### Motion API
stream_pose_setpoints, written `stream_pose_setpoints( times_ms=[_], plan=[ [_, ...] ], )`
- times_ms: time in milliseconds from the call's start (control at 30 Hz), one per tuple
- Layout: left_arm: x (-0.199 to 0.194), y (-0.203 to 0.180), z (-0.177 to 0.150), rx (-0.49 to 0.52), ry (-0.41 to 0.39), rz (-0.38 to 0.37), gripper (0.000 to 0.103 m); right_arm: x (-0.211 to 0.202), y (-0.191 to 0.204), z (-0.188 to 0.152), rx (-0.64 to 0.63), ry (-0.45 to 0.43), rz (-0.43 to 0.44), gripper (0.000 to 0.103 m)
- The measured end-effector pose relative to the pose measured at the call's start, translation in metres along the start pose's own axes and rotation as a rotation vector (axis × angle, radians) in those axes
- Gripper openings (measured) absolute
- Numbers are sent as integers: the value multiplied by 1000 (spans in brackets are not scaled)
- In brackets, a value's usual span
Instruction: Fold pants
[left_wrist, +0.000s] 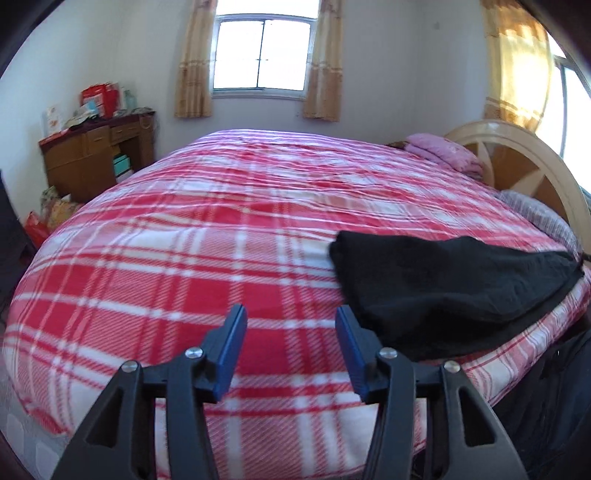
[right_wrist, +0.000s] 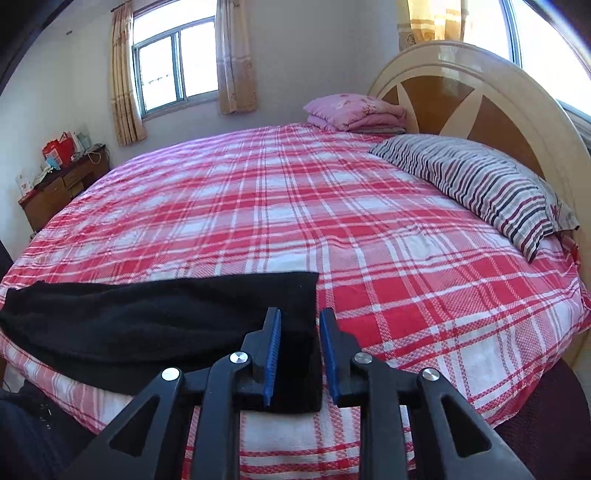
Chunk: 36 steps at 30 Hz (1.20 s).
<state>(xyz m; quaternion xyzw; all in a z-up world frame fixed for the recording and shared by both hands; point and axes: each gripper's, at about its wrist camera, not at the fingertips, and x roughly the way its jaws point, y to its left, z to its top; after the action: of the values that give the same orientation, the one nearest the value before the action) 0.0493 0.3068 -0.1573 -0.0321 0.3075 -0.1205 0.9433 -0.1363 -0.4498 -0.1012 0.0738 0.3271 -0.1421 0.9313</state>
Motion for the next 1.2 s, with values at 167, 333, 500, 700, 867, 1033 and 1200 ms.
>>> stream_pose_setpoints(
  times_ms=[167, 333, 500, 700, 867, 1033, 1200],
  plan=[
    [-11, 0, 4, -79, -35, -5, 53, -15, 44, 15, -51, -55, 79, 44],
    [-7, -40, 23, -15, -41, -37, 54, -6, 142, 26, -232, -88, 204, 46],
    [10, -67, 22, 22, 35, -40, 54, 32, 261, 11, -434, -13, 399, 46],
    [30, -78, 5, 27, 104, -36, 54, 71, 380, -35, -708, 99, 531, 46],
    [34, -78, 1, 15, 114, 0, 48, 94, 420, -57, -809, 169, 542, 46],
    [37, -64, -1, -55, 122, -19, 43, 106, 425, -58, -814, 216, 512, 23],
    [38, -64, -2, -62, 121, -27, 44, 93, 424, -56, -820, 226, 538, 3]
  ],
)
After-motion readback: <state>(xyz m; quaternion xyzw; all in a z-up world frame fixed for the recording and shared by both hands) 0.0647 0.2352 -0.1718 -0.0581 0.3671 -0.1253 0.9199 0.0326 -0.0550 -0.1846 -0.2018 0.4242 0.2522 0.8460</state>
